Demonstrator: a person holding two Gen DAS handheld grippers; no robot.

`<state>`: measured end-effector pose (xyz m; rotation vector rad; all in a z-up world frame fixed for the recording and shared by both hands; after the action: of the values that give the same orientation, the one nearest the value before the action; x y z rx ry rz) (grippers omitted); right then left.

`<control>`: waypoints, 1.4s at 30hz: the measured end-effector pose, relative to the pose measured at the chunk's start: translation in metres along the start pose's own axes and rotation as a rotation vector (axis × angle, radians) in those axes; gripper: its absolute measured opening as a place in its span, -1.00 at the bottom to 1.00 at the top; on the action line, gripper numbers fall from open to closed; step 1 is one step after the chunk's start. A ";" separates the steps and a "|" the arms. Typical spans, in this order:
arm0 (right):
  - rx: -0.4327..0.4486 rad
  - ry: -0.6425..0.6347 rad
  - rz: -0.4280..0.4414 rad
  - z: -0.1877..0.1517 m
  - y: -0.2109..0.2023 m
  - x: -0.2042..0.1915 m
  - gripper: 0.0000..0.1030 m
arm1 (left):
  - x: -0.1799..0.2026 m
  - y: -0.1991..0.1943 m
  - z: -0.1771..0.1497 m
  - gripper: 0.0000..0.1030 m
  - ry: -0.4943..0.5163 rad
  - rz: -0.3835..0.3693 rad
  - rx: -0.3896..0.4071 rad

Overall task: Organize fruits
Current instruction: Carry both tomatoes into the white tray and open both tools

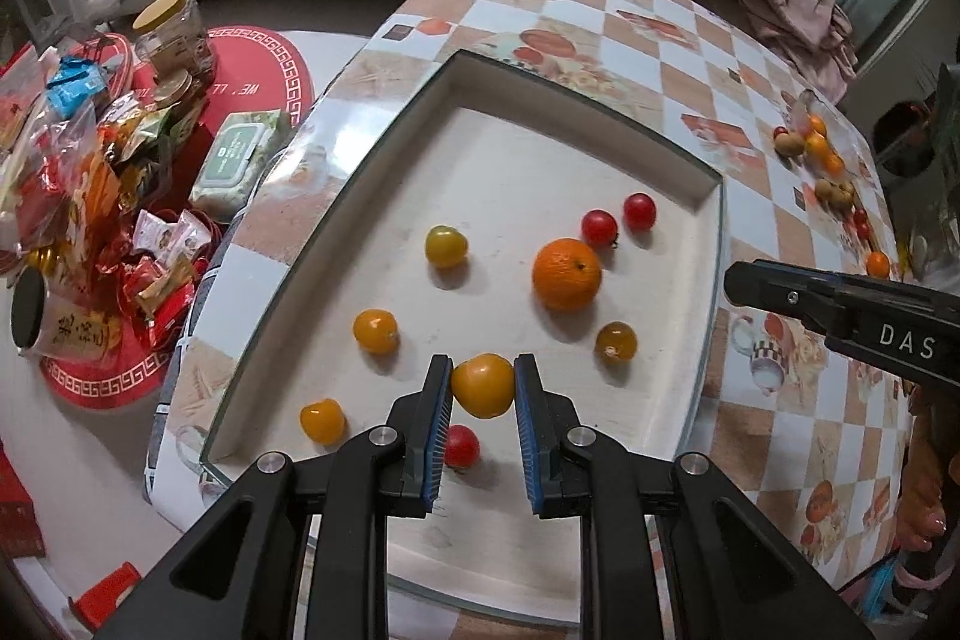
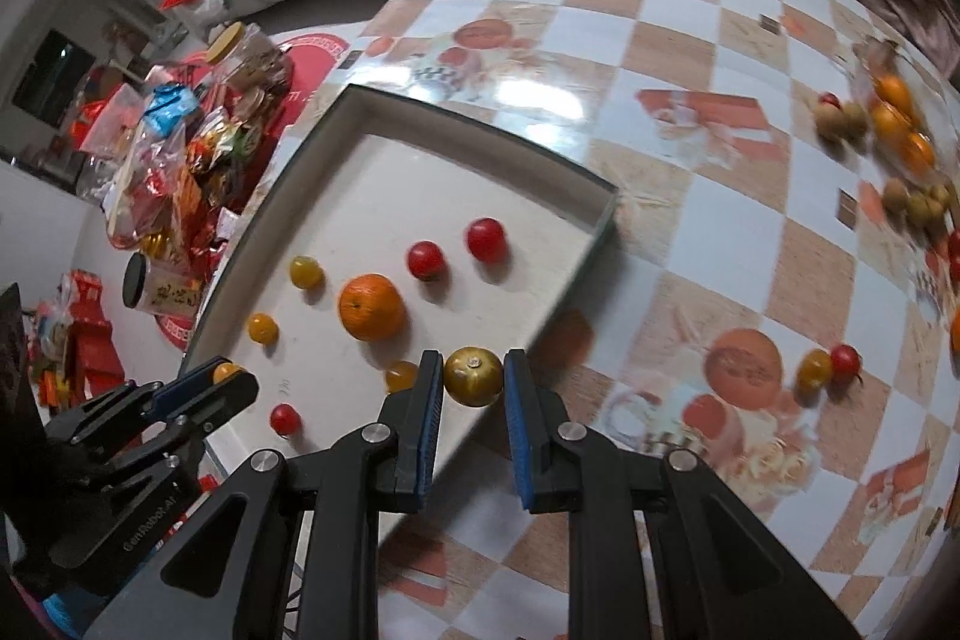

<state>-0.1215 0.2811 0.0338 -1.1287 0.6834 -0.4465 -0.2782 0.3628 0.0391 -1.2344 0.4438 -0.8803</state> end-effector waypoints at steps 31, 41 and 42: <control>-0.040 -0.025 -0.019 0.028 0.033 0.002 -0.57 | 0.000 0.047 0.014 -0.57 0.022 0.048 -0.052; -0.015 -0.058 -0.022 0.067 0.054 -0.011 -0.57 | 0.000 0.058 0.015 -0.57 0.037 0.076 -0.053; -0.017 -0.062 -0.025 0.071 0.059 -0.012 -0.57 | 0.001 0.058 0.015 -0.57 0.042 0.079 -0.051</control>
<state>-0.0812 0.3583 0.0011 -1.1632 0.6200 -0.4261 -0.2476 0.3757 -0.0110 -1.2384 0.5473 -0.8330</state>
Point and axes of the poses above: each gripper's, at about its wrist camera, not at the fingertips, and y roughly the way its jaws point, x to its right, z to its top, the point moved 4 cm from there along y, roughly the way its jaws point, and after that the axes turned 5 degrees about -y, right-handed, at the moved point
